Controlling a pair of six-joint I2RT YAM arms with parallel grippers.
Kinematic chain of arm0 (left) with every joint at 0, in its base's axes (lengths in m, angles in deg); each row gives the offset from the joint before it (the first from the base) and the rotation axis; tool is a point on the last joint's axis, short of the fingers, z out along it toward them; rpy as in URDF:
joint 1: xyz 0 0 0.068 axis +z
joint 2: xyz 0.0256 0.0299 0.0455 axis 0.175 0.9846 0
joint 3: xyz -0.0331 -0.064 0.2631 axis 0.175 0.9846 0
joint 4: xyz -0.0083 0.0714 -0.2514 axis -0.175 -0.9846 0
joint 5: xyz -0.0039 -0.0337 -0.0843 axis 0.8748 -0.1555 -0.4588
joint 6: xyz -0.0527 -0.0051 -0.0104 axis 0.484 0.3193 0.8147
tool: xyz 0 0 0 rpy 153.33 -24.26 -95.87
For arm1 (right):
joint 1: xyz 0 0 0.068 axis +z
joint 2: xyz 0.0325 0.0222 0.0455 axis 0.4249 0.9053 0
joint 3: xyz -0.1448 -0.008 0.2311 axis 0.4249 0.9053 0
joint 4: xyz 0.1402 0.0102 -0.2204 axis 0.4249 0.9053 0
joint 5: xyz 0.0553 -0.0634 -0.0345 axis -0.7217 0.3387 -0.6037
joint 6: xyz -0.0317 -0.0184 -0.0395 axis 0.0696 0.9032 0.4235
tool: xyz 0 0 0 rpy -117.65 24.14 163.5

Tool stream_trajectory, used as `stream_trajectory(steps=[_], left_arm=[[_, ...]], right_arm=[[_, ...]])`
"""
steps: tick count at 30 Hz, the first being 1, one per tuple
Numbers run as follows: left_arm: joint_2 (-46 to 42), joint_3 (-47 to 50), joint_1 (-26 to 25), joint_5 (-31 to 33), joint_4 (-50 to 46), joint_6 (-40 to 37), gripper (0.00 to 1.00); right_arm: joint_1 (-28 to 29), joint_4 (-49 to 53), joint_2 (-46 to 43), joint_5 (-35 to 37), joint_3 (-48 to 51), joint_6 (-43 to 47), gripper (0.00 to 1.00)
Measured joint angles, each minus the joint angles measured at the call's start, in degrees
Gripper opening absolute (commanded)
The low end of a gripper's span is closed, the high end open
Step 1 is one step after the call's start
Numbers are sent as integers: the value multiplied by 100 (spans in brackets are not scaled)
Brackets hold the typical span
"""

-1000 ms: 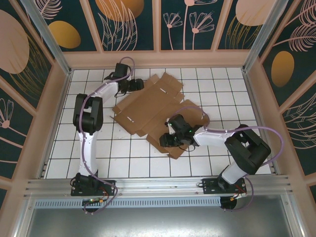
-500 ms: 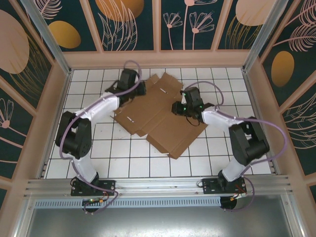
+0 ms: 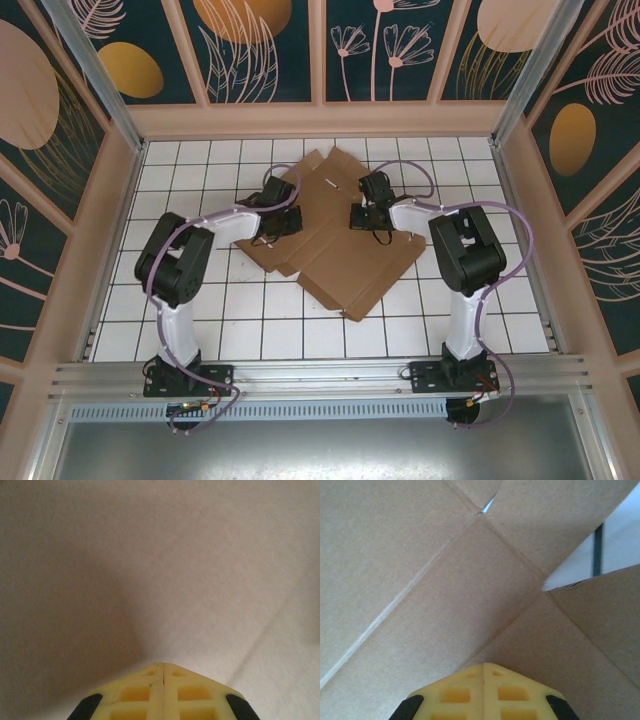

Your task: Fold the paper box

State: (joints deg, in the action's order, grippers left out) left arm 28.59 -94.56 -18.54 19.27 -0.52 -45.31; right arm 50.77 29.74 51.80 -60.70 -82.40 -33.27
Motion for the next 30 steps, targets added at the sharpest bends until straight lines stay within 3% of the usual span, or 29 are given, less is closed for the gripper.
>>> stream_trajectory(steps=[10,16,19,23,28,30], left_arm=[[1956,-2979,83,109,-935,-101,0],[2726,-4354,48,-262,-1534,-162,0],[2868,-4651,-79,-415,-1740,-282,0],[3058,-5034,-387,-474,-1956,-531,0],[2918,-4778,-634,-675,-1818,-769,1],[2608,-4356,-614,-737,-1738,-787,10]], right_arm=[[90,-326,-903,317,1268,-160,0],[817,-411,-1412,420,1906,-479,0],[1408,-459,-1445,345,1958,-765,0],[2026,-656,-1434,-264,1998,-1266,0],[2280,-1447,-1628,-883,2371,-1731,0],[2203,-1836,-2094,-981,2774,-1808,8]])
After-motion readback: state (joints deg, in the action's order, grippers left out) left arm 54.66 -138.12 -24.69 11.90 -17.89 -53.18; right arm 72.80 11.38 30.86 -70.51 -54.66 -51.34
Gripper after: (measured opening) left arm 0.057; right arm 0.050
